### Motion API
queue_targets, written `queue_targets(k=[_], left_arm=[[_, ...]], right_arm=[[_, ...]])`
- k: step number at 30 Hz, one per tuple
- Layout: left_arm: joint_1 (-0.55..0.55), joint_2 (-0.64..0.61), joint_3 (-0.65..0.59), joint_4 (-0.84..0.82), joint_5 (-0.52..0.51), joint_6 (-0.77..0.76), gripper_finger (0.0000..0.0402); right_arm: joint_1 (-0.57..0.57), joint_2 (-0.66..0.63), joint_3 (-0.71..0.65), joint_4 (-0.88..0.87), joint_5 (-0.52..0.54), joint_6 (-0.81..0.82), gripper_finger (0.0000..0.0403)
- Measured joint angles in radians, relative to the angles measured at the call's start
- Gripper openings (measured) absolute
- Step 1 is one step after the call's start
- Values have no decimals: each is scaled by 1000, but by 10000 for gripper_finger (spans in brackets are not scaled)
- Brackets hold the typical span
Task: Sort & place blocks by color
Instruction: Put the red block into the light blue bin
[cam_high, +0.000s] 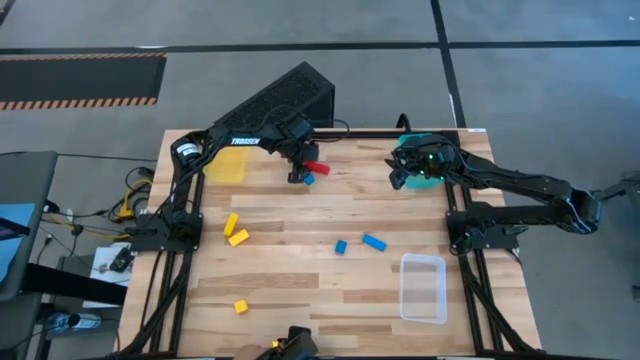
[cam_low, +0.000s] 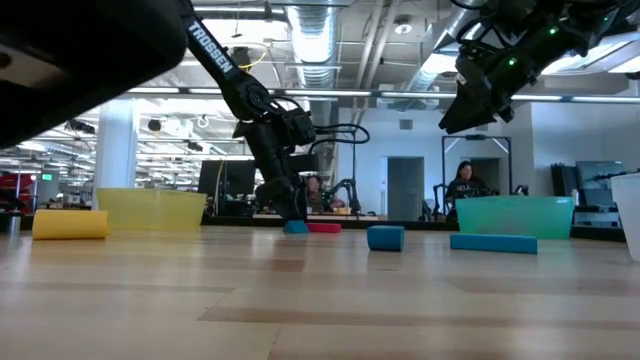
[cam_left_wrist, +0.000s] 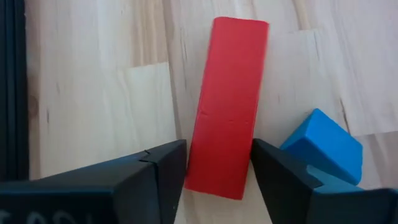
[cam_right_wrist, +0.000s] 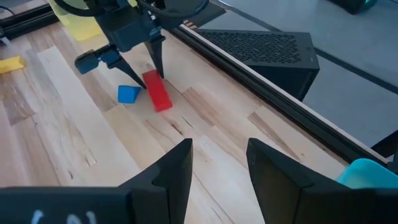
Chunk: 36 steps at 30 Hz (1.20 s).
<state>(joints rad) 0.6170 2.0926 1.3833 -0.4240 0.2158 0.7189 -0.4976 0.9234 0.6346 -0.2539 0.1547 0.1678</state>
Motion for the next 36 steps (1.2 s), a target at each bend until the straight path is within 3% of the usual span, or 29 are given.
queue_targets(k=[8,13,21,29,36], left_arm=[[-15,-10,-4,25,-36,-100,93],[-36,-51,-6,39,-118,-215,93],[-112,-122,-5,50,-209,-278,95],[-280,-223,-5,95,-355,-294,97],[-420,-336,-128,397,-498,-311,97]], right_arm=[[0,0,-10,23,0,29,176],[2,0,-107,183,-5,99,176],[37,0,-223,400,-120,229,192],[172,3,-231,435,-24,324,219],[280,86,-231,527,5,428,230]])
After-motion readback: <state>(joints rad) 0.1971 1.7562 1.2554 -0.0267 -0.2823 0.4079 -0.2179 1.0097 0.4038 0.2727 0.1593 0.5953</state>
